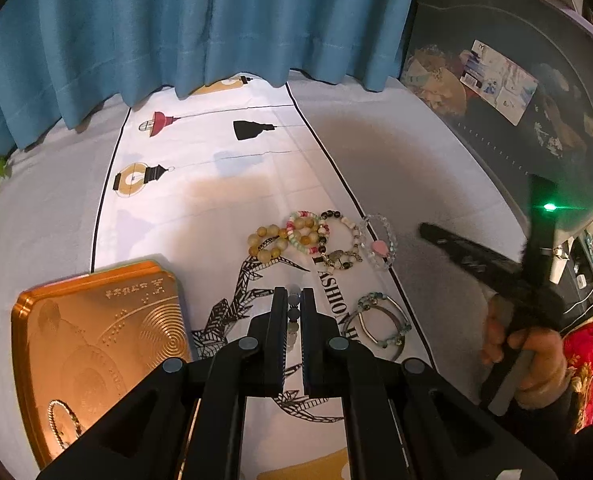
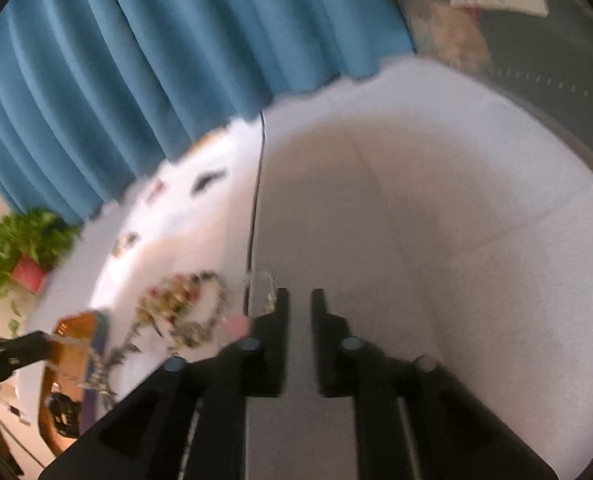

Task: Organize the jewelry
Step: 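Carry the crystal bracelet in the right tool over the orange tray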

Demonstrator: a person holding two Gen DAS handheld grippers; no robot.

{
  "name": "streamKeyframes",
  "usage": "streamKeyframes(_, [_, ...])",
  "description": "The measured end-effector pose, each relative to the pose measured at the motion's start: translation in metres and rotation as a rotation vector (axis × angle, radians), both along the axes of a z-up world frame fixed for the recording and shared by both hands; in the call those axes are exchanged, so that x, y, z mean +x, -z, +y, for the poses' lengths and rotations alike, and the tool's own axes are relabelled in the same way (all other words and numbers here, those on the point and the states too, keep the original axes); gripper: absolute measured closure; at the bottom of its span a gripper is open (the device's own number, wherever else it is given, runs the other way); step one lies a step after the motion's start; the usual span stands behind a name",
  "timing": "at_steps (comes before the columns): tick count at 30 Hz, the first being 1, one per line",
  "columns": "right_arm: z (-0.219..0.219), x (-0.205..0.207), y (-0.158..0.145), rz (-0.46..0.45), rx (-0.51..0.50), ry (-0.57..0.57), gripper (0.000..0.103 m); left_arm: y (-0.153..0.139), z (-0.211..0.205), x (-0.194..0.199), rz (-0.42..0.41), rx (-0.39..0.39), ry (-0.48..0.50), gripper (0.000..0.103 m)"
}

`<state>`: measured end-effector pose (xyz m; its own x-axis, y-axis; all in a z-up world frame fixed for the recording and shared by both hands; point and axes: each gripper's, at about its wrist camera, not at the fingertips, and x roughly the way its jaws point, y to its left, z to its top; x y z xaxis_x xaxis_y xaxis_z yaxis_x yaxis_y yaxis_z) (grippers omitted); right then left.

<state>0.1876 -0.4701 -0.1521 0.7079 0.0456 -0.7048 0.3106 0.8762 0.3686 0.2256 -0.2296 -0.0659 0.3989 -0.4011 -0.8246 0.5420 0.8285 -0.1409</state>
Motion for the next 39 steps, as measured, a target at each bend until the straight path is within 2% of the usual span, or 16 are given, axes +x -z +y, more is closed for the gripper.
streamKeyframes(1, [0.005, 0.006, 0.003, 0.014, -0.003, -0.02, 0.057, 0.0, 0.001, -0.001, 0.001, 0.0, -0.001, 0.099])
streamKeyframes(2, [0.012, 0.011, 0.004, 0.025, -0.017, -0.042, 0.045, 0.0, 0.001, -0.002, 0.0, 0.0, 0.0, 0.099])
streamKeyframes(5, [0.037, 0.021, 0.006, 0.043, -0.105, -0.12, 0.043, 0.0, 0.002, -0.002, 0.002, -0.002, 0.003, 0.099])
streamKeyframes(9, [0.07, 0.035, 0.015, 0.103, -0.303, -0.2, 0.042, 0.003, 0.001, 0.0, 0.009, -0.005, 0.003, 0.099])
streamKeyframes(10, [0.074, 0.037, 0.015, 0.111, -0.333, -0.206, 0.045, 0.003, 0.001, 0.001, 0.011, -0.004, 0.004, 0.099])
streamKeyframes(11, [0.074, 0.037, 0.016, 0.112, -0.333, -0.212, 0.053, 0.004, 0.001, 0.001, 0.012, -0.003, 0.003, 0.099])
streamKeyframes(12, [0.072, 0.036, 0.017, 0.113, -0.334, -0.204, 0.061, 0.003, 0.001, 0.0, 0.013, -0.006, 0.005, 0.099])
streamKeyframes(13, [0.07, 0.034, 0.017, 0.118, -0.359, -0.195, 0.075, 0.003, 0.002, 0.0, 0.012, -0.008, 0.005, 0.099])
streamKeyframes(14, [0.067, 0.032, 0.017, 0.118, -0.361, -0.194, 0.082, 0.002, 0.002, 0.0, 0.011, -0.01, 0.004, 0.099])
streamKeyframes(18, [0.041, 0.023, 0.017, 0.078, -0.208, -0.163, 0.083, 0.0, 0.003, 0.001, 0.007, -0.023, -0.002, 0.099])
streamKeyframes(20, [0.023, 0.017, 0.016, 0.034, -0.074, -0.136, 0.083, -0.001, 0.003, 0.0, 0.006, -0.027, -0.002, 0.099])
streamKeyframes(26, [-0.006, 0.002, 0.0, -0.099, 0.149, -0.11, 0.083, -0.003, 0.002, -0.002, 0.002, -0.025, 0.004, 0.099])
streamKeyframes(29, [-0.005, -0.003, -0.006, -0.112, 0.159, -0.104, 0.083, -0.007, 0.002, -0.003, -0.004, -0.03, 0.001, 0.099])
streamKeyframes(35, [0.009, -0.023, -0.036, -0.131, 0.044, -0.084, 0.083, -0.025, 0.007, -0.013, -0.02, -0.043, 0.009, 0.099])
streamKeyframes(39, [0.013, -0.055, -0.069, -0.162, -0.012, -0.035, 0.083, -0.044, 0.02, -0.026, -0.04, -0.071, 0.01, 0.099])
